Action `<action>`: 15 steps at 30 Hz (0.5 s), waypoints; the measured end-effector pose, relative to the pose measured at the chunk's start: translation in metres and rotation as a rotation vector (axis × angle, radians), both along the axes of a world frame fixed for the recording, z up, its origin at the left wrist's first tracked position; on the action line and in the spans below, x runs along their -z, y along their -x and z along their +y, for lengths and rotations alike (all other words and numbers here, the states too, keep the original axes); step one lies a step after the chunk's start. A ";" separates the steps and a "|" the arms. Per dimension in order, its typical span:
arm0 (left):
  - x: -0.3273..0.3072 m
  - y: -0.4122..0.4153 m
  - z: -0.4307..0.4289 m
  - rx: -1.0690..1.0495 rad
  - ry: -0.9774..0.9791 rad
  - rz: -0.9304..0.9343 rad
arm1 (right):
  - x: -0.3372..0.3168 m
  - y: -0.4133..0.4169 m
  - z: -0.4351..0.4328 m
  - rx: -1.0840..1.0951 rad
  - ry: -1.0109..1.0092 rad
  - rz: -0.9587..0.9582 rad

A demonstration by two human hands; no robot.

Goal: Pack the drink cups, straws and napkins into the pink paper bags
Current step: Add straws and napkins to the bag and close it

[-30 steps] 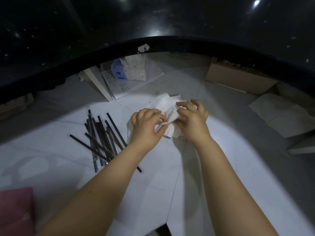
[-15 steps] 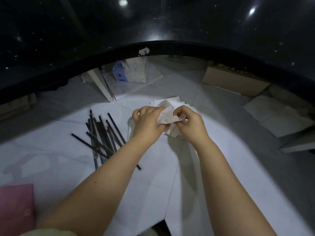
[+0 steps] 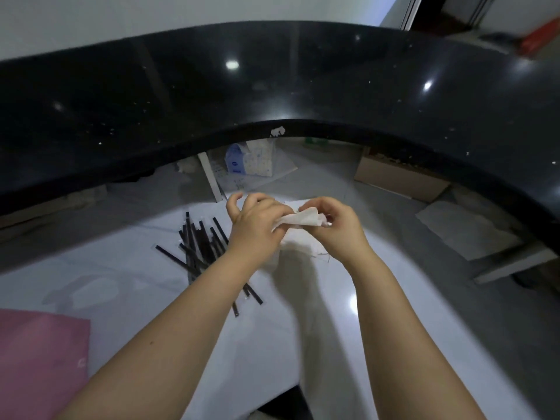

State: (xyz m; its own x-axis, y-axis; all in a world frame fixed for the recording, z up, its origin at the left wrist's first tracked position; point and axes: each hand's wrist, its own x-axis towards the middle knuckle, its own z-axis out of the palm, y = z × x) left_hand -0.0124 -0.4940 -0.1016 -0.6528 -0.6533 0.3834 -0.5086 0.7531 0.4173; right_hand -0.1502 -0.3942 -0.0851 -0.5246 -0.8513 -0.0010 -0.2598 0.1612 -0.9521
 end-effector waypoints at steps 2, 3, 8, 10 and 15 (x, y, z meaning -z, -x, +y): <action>-0.015 -0.017 0.001 -0.036 0.022 -0.026 | -0.009 -0.011 0.001 0.039 -0.006 0.074; -0.024 -0.029 0.002 -0.060 0.025 -0.040 | -0.015 -0.018 0.002 0.052 -0.010 0.120; -0.051 -0.071 0.003 -0.127 0.033 -0.080 | -0.030 -0.037 0.002 0.111 -0.056 0.249; -0.050 -0.083 0.000 -0.130 0.010 -0.132 | -0.027 -0.041 0.005 0.136 -0.108 0.228; -0.018 -0.076 0.004 -0.078 -0.091 -0.266 | 0.010 -0.034 0.018 0.226 -0.225 0.182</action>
